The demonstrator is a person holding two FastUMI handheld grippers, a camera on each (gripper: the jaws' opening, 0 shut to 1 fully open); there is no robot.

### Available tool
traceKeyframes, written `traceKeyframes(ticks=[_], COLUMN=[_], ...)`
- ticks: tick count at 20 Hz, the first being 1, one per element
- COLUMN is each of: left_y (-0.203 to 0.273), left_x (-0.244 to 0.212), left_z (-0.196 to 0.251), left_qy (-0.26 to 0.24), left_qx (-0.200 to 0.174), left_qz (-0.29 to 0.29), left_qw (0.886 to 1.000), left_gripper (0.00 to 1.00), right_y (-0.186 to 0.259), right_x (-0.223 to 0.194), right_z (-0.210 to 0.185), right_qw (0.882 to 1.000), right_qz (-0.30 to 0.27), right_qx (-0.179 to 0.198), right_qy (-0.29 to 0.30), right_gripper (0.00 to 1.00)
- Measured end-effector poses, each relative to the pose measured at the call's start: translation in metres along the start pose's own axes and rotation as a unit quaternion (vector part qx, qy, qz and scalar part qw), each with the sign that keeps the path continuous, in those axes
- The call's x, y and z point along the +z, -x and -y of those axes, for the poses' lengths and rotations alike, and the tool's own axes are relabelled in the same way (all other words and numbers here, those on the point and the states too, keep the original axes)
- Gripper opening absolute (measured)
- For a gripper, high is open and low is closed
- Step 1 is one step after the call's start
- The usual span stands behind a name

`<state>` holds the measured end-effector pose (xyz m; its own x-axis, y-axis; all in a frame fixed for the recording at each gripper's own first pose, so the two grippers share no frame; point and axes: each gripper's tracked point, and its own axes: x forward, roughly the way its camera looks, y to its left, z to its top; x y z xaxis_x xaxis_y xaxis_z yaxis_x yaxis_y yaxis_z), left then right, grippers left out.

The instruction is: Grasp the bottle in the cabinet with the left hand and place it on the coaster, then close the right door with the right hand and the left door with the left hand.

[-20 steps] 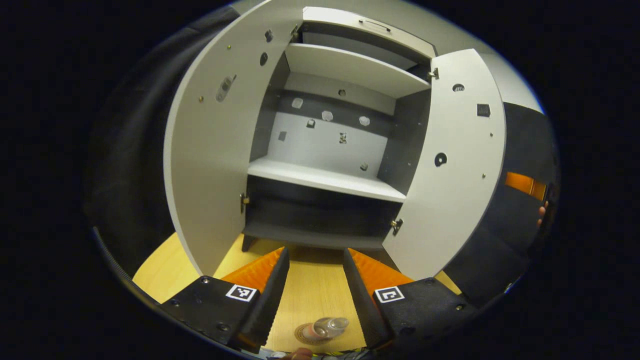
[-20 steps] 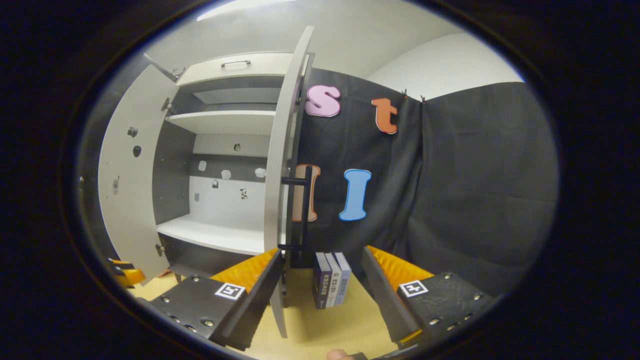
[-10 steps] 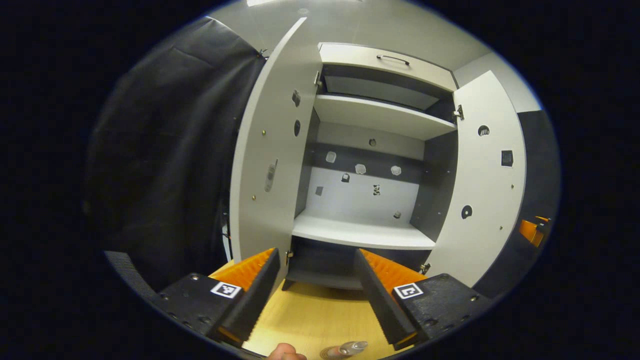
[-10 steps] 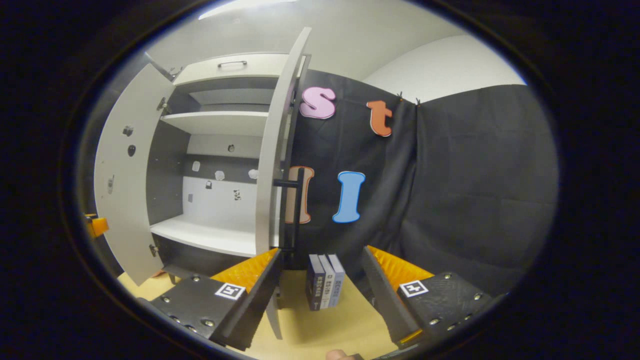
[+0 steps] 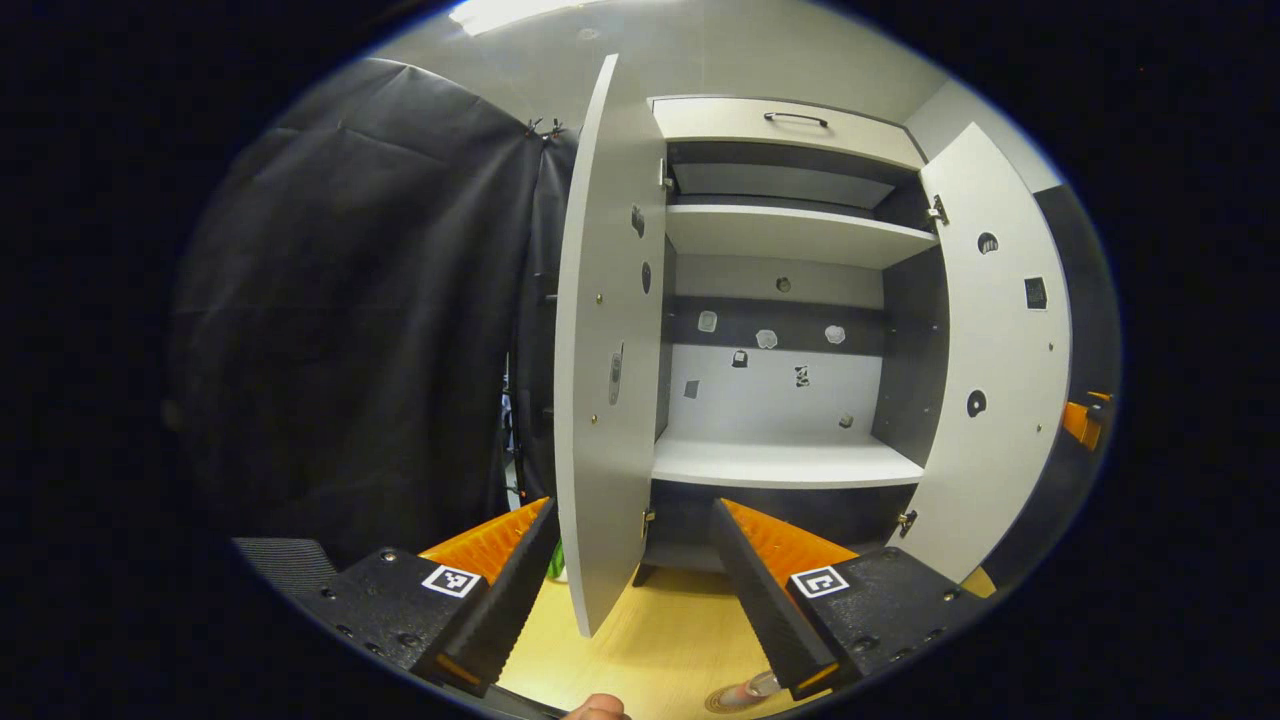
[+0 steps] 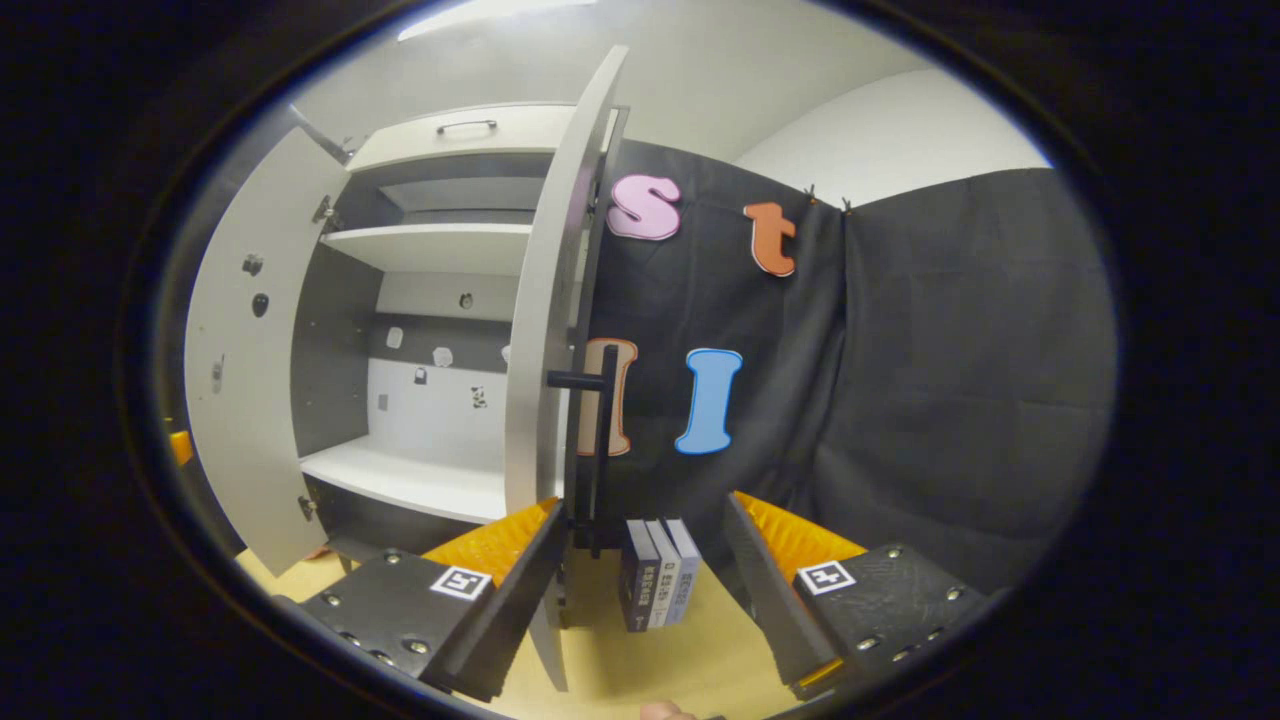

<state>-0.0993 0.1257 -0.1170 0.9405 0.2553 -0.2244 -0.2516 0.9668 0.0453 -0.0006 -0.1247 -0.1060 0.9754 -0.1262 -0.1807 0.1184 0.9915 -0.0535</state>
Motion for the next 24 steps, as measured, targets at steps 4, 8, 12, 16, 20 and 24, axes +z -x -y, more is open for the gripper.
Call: traceKeyframes(ticks=[4,8,12,16,20,24], left_y=[-0.006,-0.004,0.002,0.005,0.007,0.008], left_x=[0.004,0.008,0.004,-0.006,-0.012,-0.018], left_z=[0.009,0.012,-0.002,-0.019,-0.036,-0.044], left_qy=[0.010,-0.002,-0.019,-0.004,0.023,0.043], left_qx=[-0.010,-0.019,-0.005,0.019,0.041,0.053], left_qz=[0.001,0.007,0.006,-0.009,-0.020,-0.027], left_qw=[1.000,1.000,1.000,1.000,0.999,0.997], left_gripper=[0.97,0.97,0.97,0.97,0.97,0.97], right_y=[0.003,0.001,-0.004,-0.011,-0.017,-0.006], right_x=[0.000,0.003,0.003,0.000,-0.003,-0.006], right_z=[-0.025,-0.063,-0.097,-0.102,-0.131,-0.163], right_qw=[0.999,0.997,0.993,0.990,0.987,0.977], right_qz=[-0.004,-0.004,-0.008,-0.015,-0.020,-0.025], right_qx=[0.038,0.079,0.119,0.138,0.157,0.211], right_qy=[-0.015,-0.013,-0.019,-0.023,-0.030,-0.018], right_gripper=[0.96,0.95,0.95,0.96,0.93,0.96])
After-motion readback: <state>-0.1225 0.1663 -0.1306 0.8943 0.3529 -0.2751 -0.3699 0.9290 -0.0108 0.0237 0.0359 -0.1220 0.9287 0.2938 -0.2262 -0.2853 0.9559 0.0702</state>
